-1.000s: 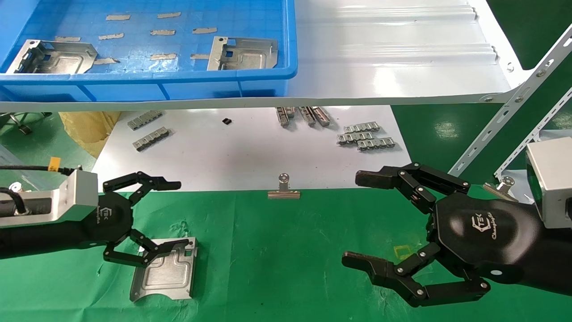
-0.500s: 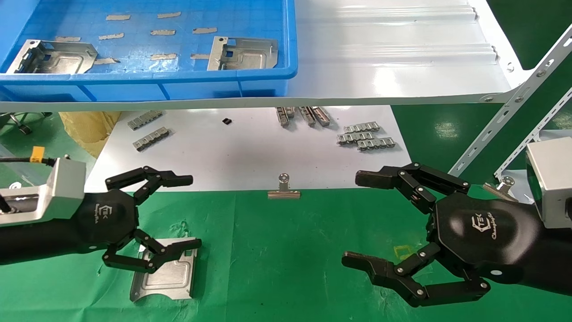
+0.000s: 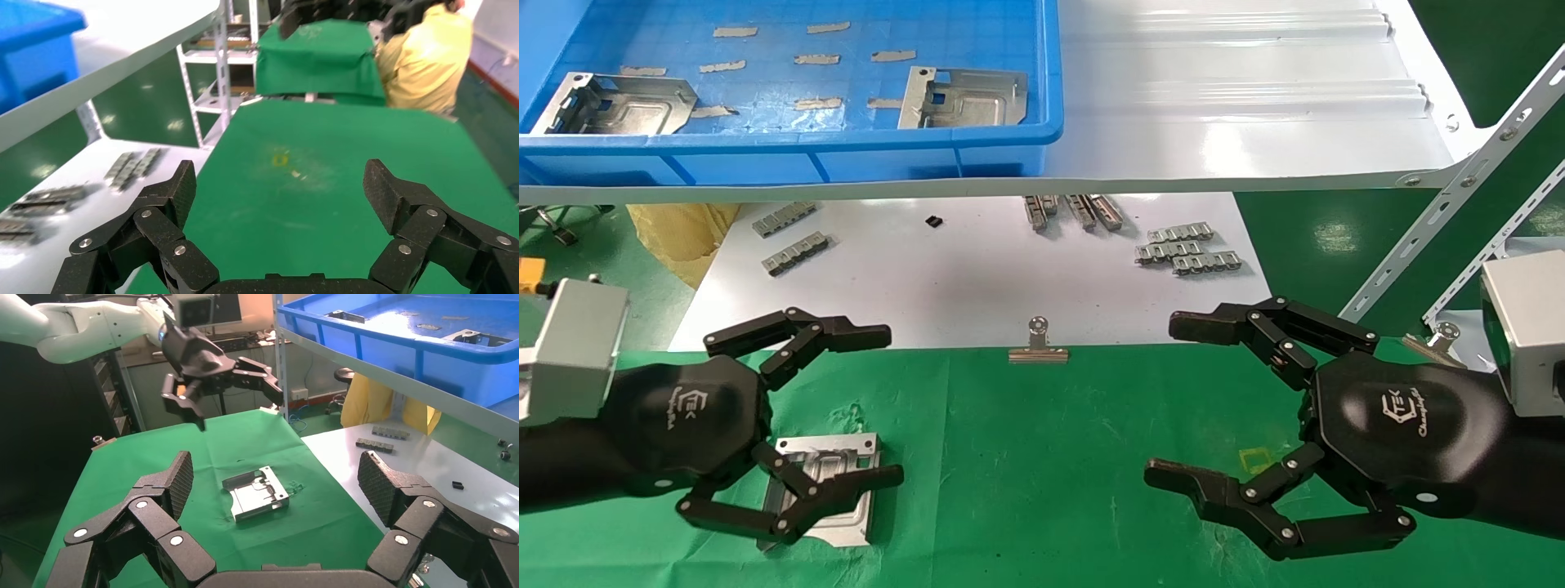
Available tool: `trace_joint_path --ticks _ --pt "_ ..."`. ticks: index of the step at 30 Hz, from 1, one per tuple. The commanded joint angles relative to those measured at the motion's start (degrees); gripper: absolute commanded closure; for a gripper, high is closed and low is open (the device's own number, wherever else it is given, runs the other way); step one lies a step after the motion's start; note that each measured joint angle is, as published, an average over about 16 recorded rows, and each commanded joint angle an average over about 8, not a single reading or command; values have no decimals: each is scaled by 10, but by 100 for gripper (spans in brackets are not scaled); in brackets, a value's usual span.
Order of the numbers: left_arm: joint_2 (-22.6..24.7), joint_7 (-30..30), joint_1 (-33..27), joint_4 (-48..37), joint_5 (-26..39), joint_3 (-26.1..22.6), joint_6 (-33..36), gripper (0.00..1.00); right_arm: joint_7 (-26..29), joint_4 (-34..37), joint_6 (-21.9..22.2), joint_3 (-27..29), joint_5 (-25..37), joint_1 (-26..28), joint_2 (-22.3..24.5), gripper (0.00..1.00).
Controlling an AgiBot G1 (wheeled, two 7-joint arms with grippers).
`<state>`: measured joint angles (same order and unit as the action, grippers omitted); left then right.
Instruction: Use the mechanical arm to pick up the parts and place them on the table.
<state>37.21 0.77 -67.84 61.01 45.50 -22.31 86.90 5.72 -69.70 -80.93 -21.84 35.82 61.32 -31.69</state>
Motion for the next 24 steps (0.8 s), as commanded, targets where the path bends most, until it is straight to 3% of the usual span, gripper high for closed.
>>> trace_joint_path --ticks 1,12,24 --pt "-4 17 11 21 -6 11 -2 0 0 0 0 0 0 0 0 0" --pt "-22 99 63 127 -37 63 -12 0 0 0 0 0 0 0 0 0" --pt "-24 105 70 138 -41 70 -14 0 0 0 0 0 0 0 0 0"
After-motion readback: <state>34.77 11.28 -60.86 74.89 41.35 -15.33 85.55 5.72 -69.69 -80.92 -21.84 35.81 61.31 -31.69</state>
